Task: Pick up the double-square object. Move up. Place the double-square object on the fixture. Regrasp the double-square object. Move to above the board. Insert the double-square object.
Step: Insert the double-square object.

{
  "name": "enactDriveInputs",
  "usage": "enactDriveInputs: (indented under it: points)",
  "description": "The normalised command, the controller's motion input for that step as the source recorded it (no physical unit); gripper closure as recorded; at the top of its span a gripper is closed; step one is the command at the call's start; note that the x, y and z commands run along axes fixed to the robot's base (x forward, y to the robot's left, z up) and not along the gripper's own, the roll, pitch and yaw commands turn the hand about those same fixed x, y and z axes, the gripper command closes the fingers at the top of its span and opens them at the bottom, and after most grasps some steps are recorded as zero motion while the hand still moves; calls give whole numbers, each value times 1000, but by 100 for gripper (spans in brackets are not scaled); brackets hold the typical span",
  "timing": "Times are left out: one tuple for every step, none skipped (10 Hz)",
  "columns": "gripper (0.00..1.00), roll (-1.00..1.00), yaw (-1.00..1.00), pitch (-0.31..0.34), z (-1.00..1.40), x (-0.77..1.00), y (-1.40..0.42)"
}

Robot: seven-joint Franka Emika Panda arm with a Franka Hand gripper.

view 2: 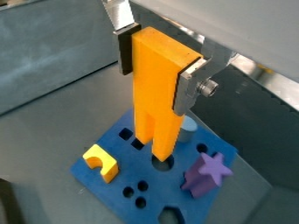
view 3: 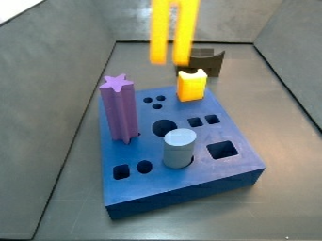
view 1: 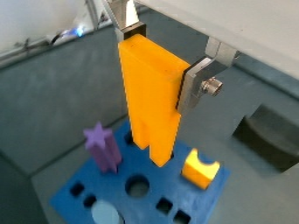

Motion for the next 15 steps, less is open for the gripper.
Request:
enactDriveInputs:
  points:
    - [100, -237, 469, 0, -723, 754, 0]
    - [100, -220, 434, 0, -614, 786, 46]
    - [100, -156, 400, 0, -543, 829, 69]
    - [100, -20, 377, 117, -334, 806, 0]
    - [100, -87, 37, 0, 11, 31, 106]
    - [100, -57, 54, 34, 0, 154, 100]
    - [100, -219, -11, 134, -291, 920, 29]
    - [100, -233, 0, 131, -280, 934, 20]
    - [100, -156, 0, 156, -123, 683, 6]
    - [100, -191, 269, 163, 0, 317, 360]
    - [100, -31, 66, 49, 0, 71, 49]
    - [100, 10, 11, -74, -151, -43, -83]
    - [100, 97, 86, -257, -726, -366, -349]
    - [100, 0, 66, -176, -546, -63, -143]
    - [100, 0, 0, 0, -43, 0, 0]
